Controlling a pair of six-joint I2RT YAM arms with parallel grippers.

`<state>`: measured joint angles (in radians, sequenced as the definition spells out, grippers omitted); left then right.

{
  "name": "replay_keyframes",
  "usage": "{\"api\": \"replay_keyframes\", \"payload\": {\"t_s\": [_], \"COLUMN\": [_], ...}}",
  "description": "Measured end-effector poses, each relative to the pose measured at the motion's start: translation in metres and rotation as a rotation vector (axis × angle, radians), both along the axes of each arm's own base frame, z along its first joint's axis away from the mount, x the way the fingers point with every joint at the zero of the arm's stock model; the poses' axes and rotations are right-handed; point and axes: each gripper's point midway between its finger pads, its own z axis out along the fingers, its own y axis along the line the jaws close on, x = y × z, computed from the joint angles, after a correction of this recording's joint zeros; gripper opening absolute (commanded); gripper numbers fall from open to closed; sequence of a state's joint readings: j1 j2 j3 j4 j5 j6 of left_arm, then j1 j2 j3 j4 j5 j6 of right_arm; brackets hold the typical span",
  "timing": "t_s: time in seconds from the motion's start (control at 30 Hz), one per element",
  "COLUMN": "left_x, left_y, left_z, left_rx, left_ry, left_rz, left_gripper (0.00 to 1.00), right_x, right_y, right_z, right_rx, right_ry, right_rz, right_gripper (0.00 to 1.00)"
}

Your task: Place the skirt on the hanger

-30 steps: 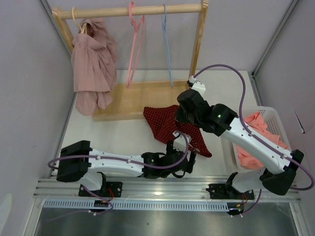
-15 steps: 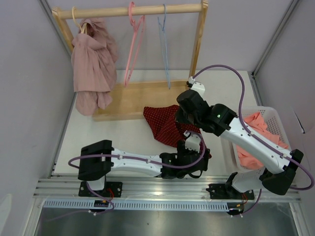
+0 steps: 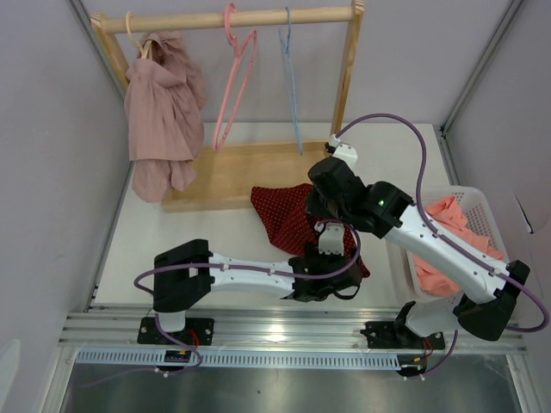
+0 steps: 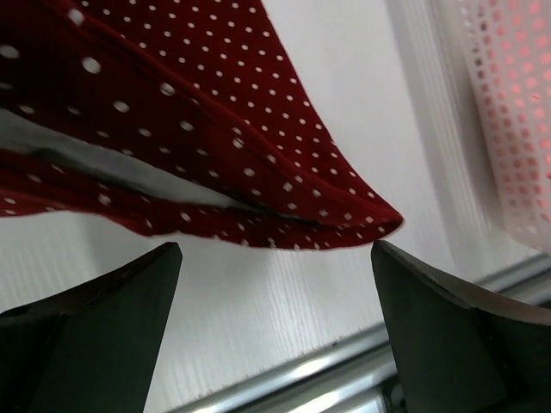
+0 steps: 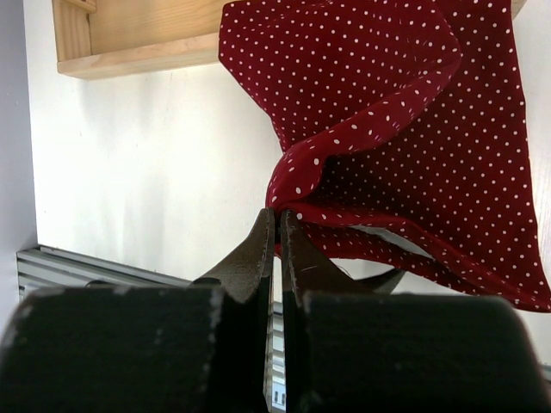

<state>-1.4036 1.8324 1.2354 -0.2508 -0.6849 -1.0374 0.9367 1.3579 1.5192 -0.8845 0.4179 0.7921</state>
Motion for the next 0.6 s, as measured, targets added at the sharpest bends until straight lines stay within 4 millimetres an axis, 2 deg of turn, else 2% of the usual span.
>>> {"api": "replay_keyframes", "payload": {"t_s": [0.07,0.23,0.33,0.37,0.4,0.43,0.53,0.6], "left_x": [0.004,0.005,0.005,0.005,0.005,0.006,0.008,0.008], "left_y": [0.002,0.003,0.003,0.002,0.001,0.000,0.003,0.012], "left_z": [-0.007,-0.024,-0.029,-0.029,-0.029,-0.029,-0.033,-0.041], "left_rx": [0.010,0.035,0.037,0.035,0.029,0.023,0.017,0.030], "left_ry": [0.009,0.033,0.050,0.055,0.058,0.063,0.077,0.087], "left_rz": [0.014,0.024,0.022,0.020,0.020,0.018,0.020,0.023], "left_gripper": [0.92,0.65,0.45,0.32,0.26,0.14,0.01,0.00], "right_x": [0.001,0.001,0.001,0.001,0.001,0.001,0.003,0.006], "right_y": [0.001,0.004,0.005,0.005,0.004,0.004,0.002,0.000], "right_z": [-0.001,-0.006,-0.008,-0.008,-0.008,-0.008,-0.008,-0.008], "right_rx": [-0.002,-0.011,-0.014,-0.015,-0.016,-0.018,-0.025,-0.027], "right_ry": [0.001,0.012,0.015,0.015,0.015,0.014,0.011,0.010], "right_rz": [0.000,0.006,0.007,0.007,0.007,0.007,0.003,-0.005], "right_gripper": [0.00,0.00,0.00,0.00,0.00,0.00,0.00,0.00]}}
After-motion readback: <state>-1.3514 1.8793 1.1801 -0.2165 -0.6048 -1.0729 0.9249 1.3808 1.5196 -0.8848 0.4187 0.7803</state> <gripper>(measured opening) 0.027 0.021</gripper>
